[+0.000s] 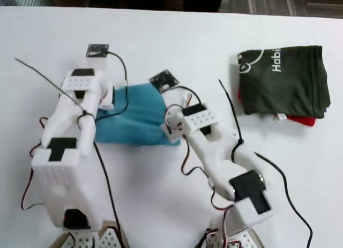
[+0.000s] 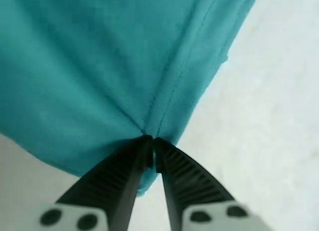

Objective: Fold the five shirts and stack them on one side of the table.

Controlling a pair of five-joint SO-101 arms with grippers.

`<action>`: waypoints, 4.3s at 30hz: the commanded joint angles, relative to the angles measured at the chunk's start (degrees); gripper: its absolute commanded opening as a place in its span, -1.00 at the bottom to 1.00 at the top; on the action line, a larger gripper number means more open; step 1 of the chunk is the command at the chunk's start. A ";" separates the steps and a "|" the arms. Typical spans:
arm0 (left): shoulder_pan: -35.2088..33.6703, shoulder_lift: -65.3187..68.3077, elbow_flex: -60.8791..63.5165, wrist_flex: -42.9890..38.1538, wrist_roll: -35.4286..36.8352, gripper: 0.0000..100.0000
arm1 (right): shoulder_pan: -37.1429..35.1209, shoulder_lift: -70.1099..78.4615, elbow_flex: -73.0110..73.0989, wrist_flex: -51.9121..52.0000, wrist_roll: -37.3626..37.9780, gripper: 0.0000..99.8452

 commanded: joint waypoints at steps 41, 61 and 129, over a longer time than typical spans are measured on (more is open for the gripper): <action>-9.58 -34.46 14.90 11.34 -2.29 -0.95 | -0.22 33.36 -69.19 45.23 -18.73 -0.32; -9.76 -34.64 17.27 10.11 -2.20 -0.95 | -3.65 43.30 -76.22 46.81 -15.38 -0.25; -10.81 -34.37 17.27 10.11 -2.11 -0.95 | 30.11 4.53 -74.29 55.16 32.97 -0.95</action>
